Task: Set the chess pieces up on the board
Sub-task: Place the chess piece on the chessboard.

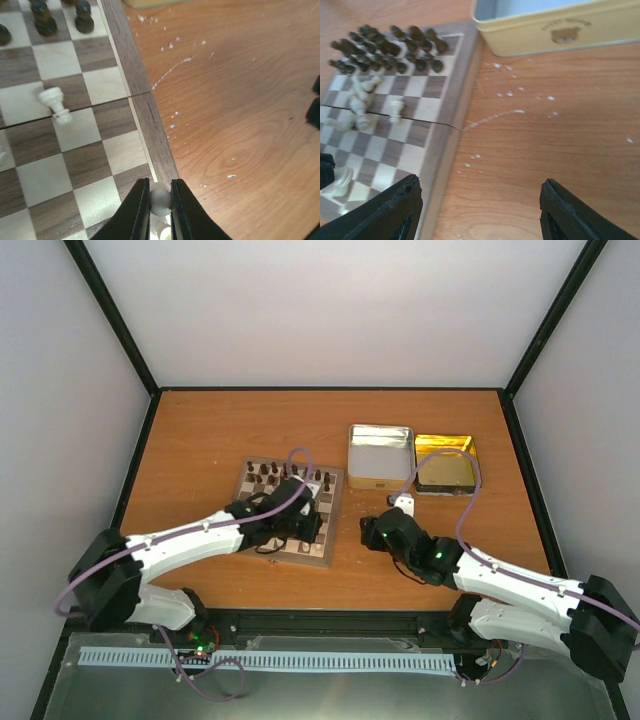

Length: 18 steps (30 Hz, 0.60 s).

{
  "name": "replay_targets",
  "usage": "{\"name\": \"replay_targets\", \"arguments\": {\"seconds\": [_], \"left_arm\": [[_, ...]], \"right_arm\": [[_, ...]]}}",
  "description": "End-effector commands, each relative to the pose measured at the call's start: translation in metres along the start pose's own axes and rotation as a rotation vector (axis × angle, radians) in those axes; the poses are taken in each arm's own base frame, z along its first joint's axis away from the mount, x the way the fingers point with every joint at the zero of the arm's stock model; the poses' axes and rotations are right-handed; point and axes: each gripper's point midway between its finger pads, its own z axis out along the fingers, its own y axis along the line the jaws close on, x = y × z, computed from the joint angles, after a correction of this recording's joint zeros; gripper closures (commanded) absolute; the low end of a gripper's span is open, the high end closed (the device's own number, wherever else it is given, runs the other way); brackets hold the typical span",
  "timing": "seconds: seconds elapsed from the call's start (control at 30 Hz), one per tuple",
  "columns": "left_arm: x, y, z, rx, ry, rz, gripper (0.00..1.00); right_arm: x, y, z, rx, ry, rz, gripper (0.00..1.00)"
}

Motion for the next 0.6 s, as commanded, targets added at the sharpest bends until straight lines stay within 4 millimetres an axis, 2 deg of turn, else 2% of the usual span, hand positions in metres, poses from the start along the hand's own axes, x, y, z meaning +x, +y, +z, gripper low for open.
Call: {"name": "replay_targets", "arguments": {"seconds": [0.0, 0.37, 0.57], "left_arm": [[-0.012, -0.005, 0.015, -0.094, -0.038, 0.081, 0.96], [0.013, 0.002, 0.049, -0.109, 0.073, 0.140, 0.95], [0.022, 0.002, 0.052, -0.093, 0.101, 0.138, 0.95]], "right_arm": [[0.007, -0.029, 0.002, 0.101, -0.005, 0.120, 0.35], [0.016, -0.032, 0.007, 0.110, 0.024, 0.124, 0.35], [0.021, -0.032, 0.012, 0.118, 0.047, 0.128, 0.35]]}}
